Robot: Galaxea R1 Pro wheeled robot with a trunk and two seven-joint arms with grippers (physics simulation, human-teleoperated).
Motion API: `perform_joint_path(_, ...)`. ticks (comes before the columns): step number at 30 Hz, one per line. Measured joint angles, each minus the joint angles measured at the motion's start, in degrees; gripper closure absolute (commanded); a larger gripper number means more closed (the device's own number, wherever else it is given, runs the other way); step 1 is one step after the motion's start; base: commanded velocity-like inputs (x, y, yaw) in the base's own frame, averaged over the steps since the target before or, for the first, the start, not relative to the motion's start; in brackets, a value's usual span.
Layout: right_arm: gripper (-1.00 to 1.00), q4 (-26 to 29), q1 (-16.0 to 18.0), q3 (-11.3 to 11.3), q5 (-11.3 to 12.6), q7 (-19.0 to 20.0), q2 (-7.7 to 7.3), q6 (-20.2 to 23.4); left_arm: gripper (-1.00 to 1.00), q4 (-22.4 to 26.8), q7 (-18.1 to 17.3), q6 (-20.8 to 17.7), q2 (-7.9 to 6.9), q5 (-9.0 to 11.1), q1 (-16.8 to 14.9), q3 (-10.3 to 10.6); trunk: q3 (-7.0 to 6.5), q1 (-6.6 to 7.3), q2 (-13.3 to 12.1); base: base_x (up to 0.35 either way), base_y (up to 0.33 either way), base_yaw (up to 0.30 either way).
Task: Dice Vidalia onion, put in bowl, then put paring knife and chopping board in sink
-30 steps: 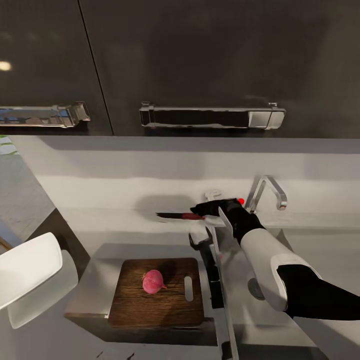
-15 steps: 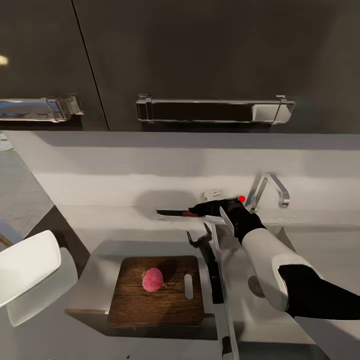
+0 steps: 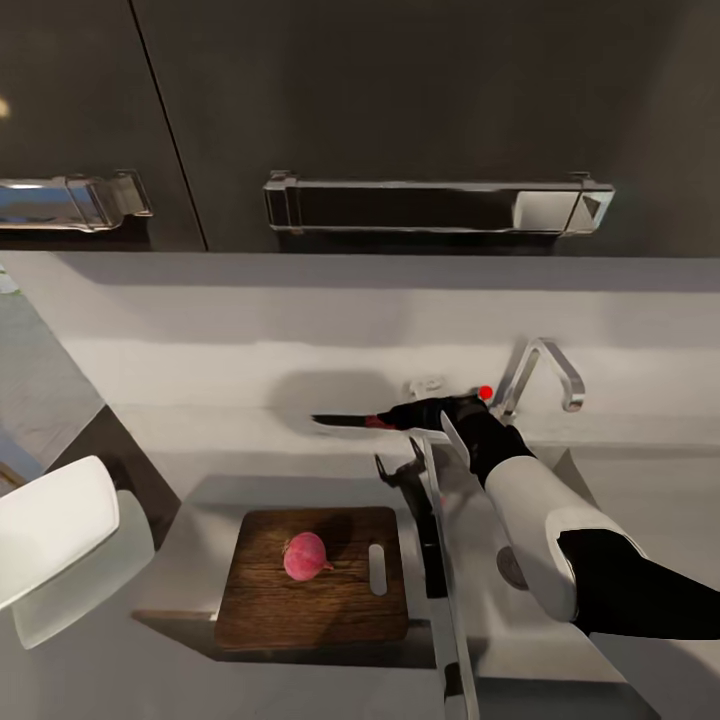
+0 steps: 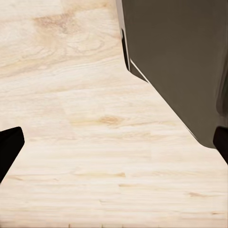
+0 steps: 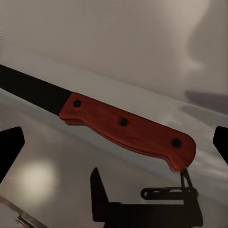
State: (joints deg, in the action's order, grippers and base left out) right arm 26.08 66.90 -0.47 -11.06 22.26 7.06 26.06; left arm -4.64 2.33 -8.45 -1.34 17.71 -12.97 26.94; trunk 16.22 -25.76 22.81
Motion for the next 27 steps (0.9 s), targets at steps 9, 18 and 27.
perform_joint_path(9, -1.0, 0.1, 0.01, 0.0, -0.05, 0.42, -0.03, -0.02, -1.0, 0.0, -0.01, 0.0, 0.08, 0.0, 0.02, 0.03, 0.82, 0.0, 0.0, 0.0, 0.0, 0.0)
perform_joint_path(18, -1.0, 0.1, 0.0, 0.0, -0.14, 0.43, -0.04, -0.08, -1.0, 0.0, 0.0, 0.0, 0.07, 0.0, 0.02, 0.05, 1.64, 0.0, 0.0, 0.0, 0.0, 0.0)
perform_joint_path(27, -1.0, 0.17, -0.02, 0.06, -0.2, 0.4, -0.14, -0.08, -1.0, 0.0, -0.01, 0.0, 0.09, 0.0, 0.04, 0.03, 2.31, 0.0, 0.01, 0.0, 0.0, 0.0)
